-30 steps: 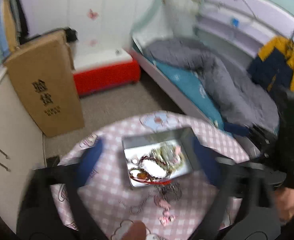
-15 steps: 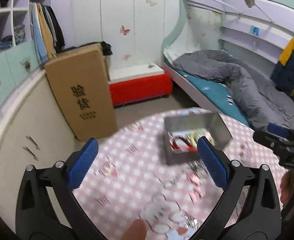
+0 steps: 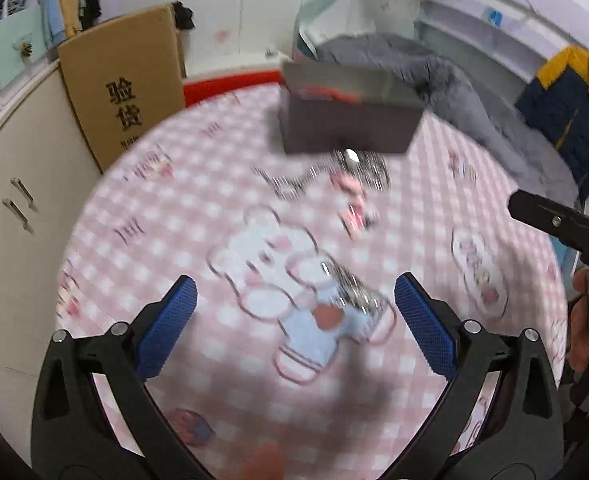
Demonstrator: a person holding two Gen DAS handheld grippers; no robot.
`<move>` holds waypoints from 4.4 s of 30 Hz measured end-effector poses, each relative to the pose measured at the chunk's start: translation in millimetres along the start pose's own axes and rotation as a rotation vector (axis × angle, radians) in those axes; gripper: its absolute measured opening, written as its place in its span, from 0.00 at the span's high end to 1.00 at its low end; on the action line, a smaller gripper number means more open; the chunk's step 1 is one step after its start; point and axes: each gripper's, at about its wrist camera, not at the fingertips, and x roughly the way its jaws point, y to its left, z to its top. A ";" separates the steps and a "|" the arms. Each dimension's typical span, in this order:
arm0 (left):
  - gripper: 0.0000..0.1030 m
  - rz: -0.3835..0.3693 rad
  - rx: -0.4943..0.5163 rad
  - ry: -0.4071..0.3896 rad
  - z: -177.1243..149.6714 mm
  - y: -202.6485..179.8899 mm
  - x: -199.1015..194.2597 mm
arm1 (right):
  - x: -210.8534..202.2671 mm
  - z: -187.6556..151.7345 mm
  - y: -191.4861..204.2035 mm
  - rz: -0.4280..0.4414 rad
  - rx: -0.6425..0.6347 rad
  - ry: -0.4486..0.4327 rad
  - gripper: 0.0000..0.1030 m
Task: Organize jewelry
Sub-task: 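Grasp the silver chain with pearl charm with the left gripper, then grasp the pink charm with the right gripper while the left gripper holds the chain, then carry both items into the gray metal box and open both grippers, then grasp the small pink charm with the right gripper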
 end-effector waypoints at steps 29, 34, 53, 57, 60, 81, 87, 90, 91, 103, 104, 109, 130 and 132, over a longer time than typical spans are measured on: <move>0.83 -0.157 0.077 0.070 1.0 -3.4 34.8 | 27.1 -9.7 22.1 0.027 -0.069 0.066 0.07; 0.73 -0.146 0.062 0.055 6.0 -6.1 39.0 | 33.0 -5.7 30.4 0.025 -0.100 0.072 0.07; 0.91 -0.168 -0.007 -0.041 4.8 37.5 -1.8 | 93.7 6.4 93.5 0.104 -0.395 0.117 0.85; 0.91 -0.189 -0.008 -0.051 5.5 33.6 -2.7 | 88.5 -0.8 93.0 0.109 -0.414 0.109 0.89; 0.91 -0.203 -0.001 -0.062 8.6 30.6 -7.2 | 77.0 -0.3 83.5 0.141 -0.369 0.091 0.89; 0.91 -0.267 0.068 -0.295 175.6 15.6 -54.7 | 17.2 141.6 63.5 0.209 -0.318 -0.112 0.89; 0.77 -0.205 0.074 -0.208 216.6 -2.7 -8.2 | 54.7 162.0 50.0 0.136 -0.258 -0.032 0.74; 0.06 -0.140 0.027 -0.196 218.3 -0.6 5.4 | 57.7 158.3 34.6 0.122 -0.179 -0.055 0.07; 0.06 -0.137 0.016 -0.210 217.9 1.9 5.6 | 55.4 155.4 29.4 0.121 -0.158 -0.073 0.07; 0.06 0.080 -0.024 -0.253 171.7 29.0 -17.6 | 26.0 124.4 8.3 0.031 -0.081 -0.119 0.07; 0.06 0.089 -0.022 -0.255 165.0 30.7 -20.2 | 21.2 121.3 9.6 0.030 -0.078 -0.126 0.07; 0.06 0.100 -0.055 -0.247 132.6 44.1 -25.8 | 2.0 109.1 9.5 0.026 -0.065 -0.157 0.07; 0.06 0.079 -0.095 -0.113 32.3 51.4 -4.5 | 72.4 15.1 61.8 0.095 -0.147 0.064 0.14; 0.06 0.087 -0.086 -0.102 28.2 51.1 -2.8 | 84.3 16.6 69.6 0.099 -0.154 0.078 0.30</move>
